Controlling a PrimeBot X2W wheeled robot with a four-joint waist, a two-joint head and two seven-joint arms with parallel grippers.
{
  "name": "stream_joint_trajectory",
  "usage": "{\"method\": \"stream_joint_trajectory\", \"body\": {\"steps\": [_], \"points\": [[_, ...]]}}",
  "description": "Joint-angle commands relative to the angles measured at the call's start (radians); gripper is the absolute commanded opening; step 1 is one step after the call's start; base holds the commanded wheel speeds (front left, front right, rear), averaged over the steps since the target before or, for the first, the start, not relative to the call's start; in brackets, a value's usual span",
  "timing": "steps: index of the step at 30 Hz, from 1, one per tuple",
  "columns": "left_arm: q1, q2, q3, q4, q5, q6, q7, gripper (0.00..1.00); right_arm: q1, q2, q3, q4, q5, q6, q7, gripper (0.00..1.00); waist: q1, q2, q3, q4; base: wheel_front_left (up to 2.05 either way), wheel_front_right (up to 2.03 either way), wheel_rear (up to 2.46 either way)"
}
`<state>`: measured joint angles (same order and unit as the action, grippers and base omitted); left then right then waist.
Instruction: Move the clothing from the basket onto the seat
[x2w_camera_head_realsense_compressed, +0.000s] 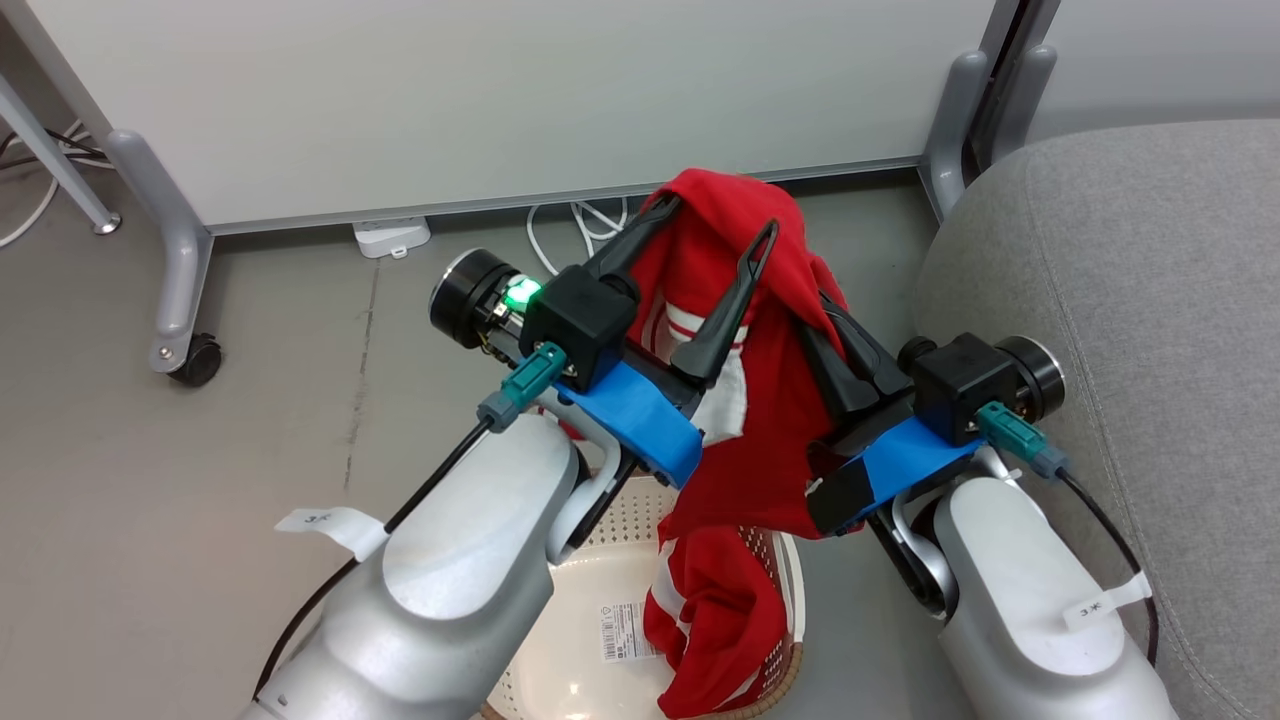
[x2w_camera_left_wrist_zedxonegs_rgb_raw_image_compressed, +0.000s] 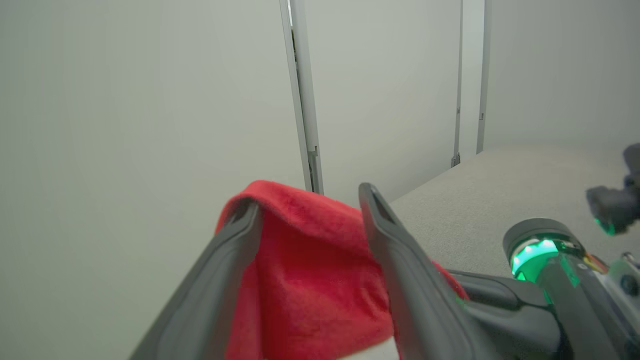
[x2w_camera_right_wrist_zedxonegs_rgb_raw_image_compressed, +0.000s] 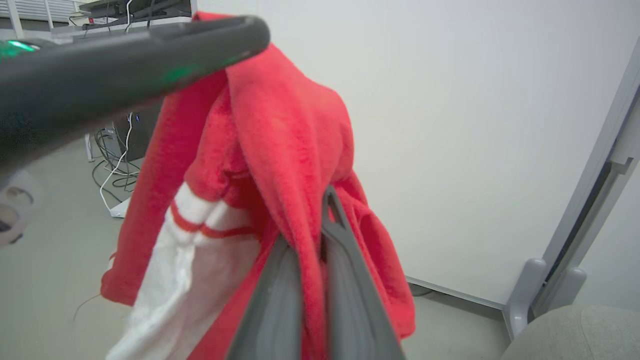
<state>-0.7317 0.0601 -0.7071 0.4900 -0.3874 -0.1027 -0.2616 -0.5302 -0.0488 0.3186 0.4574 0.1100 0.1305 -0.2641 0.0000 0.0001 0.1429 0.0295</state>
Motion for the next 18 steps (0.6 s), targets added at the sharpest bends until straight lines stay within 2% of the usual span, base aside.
{"method": "stream_joint_trajectory", "body": {"steps": [1,11,18], "points": [[0.010,0.009,-0.006,0.005,0.001,-0.002,-0.001,1.00,0.006,-0.003,-0.010,-0.009,0.008,0.000,-0.001,0.00,0.0000,-0.0001,0.002,0.000,0.00,0.00,0.00],[0.034,0.026,-0.026,0.001,0.005,0.003,-0.001,1.00,0.016,-0.003,-0.089,-0.043,-0.006,0.000,-0.001,0.00,0.0000,-0.0001,0.019,-0.010,0.00,0.00,0.00],[0.049,0.056,-0.020,-0.013,0.005,0.015,-0.001,1.00,0.035,-0.003,-0.146,-0.085,-0.010,0.000,-0.001,0.00,0.0000,-0.0001,0.034,-0.059,0.00,0.00,0.00]]}}
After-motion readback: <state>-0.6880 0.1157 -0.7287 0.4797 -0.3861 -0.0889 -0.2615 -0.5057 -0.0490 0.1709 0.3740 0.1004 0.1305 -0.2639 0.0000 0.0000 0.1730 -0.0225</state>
